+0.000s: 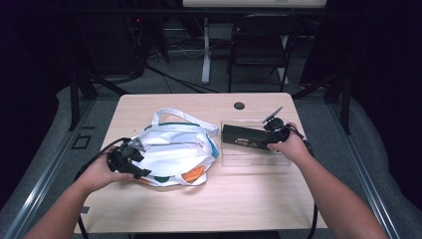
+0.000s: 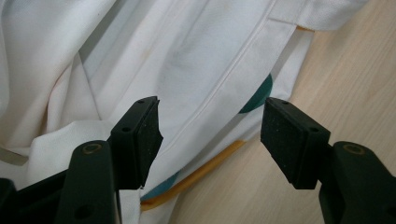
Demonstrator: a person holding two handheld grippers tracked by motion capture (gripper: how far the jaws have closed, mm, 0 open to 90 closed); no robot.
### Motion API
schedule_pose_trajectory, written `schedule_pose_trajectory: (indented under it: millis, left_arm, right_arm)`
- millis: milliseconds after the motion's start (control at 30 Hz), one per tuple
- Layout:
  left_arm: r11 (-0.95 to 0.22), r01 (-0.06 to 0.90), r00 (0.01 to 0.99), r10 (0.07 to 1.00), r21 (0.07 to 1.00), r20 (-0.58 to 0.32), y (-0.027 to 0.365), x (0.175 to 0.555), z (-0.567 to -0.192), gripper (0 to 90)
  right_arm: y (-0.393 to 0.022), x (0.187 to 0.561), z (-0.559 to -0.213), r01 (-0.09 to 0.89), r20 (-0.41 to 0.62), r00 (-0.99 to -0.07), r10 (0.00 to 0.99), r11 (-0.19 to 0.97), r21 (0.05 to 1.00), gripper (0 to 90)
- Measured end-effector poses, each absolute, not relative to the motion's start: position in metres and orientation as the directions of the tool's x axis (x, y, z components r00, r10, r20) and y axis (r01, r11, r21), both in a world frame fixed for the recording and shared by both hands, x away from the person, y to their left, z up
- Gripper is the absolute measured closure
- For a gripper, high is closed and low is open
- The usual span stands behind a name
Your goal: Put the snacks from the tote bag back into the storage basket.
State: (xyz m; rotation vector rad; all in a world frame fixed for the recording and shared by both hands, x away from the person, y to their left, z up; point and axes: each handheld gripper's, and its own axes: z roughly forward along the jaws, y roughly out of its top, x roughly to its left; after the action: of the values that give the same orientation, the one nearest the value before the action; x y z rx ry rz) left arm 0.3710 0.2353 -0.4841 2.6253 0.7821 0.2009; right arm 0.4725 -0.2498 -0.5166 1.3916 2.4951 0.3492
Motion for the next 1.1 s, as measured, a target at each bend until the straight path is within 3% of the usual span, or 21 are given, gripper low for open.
schedule_pose_trajectory:
  millis: [500, 1100]
  left_arm:
    - [-0.765, 0.497, 0.832, 0.554, 0.408, 0.026, 0.236, 0.370, -0.486, 37.6]
    - [-0.760, 0.509, 0.824, 0.566, 0.403, 0.028, 0.241, 0.369, -0.487, 37.6]
  right_arm:
    - [-0.248, 0.482, -0.512, 0.796, -0.110, -0.467, 0.878, 0.471, 0.381, 45.4]
    - [-0.249, 0.494, -0.516, 0.805, -0.137, -0.457, 0.879, 0.474, 0.356, 48.9]
